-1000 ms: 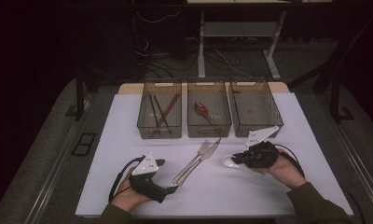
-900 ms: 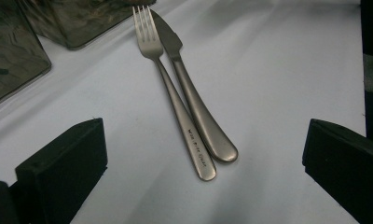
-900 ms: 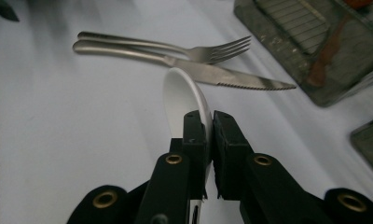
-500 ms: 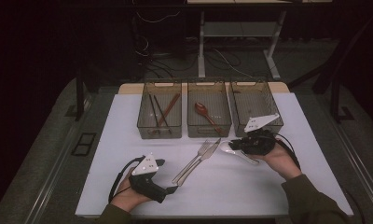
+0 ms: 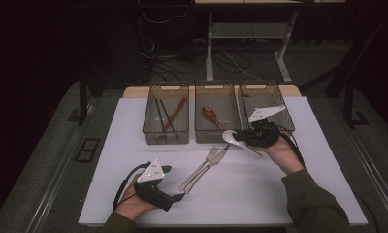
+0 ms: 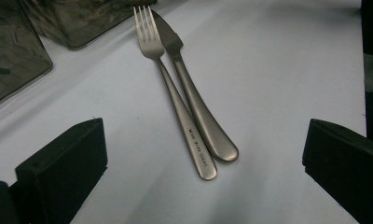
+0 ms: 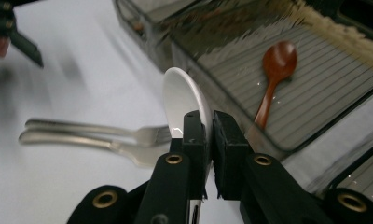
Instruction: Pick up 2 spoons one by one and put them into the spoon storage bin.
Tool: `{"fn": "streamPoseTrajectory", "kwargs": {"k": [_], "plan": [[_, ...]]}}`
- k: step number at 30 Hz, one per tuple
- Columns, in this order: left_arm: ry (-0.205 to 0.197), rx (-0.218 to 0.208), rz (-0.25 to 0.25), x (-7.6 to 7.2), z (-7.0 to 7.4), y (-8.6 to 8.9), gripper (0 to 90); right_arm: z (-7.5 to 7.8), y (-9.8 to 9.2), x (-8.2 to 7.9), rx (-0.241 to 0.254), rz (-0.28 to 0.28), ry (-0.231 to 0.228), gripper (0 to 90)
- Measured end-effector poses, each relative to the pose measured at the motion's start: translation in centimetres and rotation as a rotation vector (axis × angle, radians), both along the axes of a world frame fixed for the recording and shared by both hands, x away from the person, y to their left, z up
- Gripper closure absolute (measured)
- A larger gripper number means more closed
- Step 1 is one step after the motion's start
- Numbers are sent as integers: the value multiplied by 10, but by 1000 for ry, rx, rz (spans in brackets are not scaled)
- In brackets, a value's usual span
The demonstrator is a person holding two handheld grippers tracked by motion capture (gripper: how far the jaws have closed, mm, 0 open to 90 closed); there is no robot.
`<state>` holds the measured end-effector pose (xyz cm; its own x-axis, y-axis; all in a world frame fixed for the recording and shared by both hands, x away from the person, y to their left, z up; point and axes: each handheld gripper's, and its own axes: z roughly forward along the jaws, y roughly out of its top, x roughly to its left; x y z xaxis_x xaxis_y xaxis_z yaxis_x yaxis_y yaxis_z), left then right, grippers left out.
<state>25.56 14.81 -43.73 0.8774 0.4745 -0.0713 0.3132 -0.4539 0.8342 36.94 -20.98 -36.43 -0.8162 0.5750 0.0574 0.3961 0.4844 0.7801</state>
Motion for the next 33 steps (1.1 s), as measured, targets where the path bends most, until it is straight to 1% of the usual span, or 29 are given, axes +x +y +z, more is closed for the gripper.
{"fn": "streamPoseTrajectory", "kwargs": {"k": [9,11,15,21,23,25,27,29,30,33], "plan": [[-1,4,-3,0,0,0,0,20,16,26,-7,-36,-18,837],[1,-3,0,0,0,-1,0,24,20,33,-4,-46,-16,837],[1,-1,-1,0,1,-1,0,29,29,47,-8,-59,-15,837],[-2,-9,-1,0,0,-1,0,34,42,71,-18,-84,-9,837],[0,-12,0,0,0,-1,0,34,46,79,-18,-94,-9,837],[-8,-3,-5,0,1,0,0,32,50,87,-25,-110,-3,837],[-4,-16,-3,0,1,0,0,29,54,94,-25,-117,9,837],[-4,-12,-4,0,1,0,0,25,57,99,-32,-126,16,837],[-4,-10,-4,0,1,1,0,22,58,102,-43,-132,16,837],[1,-22,0,-1,1,0,0,13,62,107,-62,-139,30,837]]}}
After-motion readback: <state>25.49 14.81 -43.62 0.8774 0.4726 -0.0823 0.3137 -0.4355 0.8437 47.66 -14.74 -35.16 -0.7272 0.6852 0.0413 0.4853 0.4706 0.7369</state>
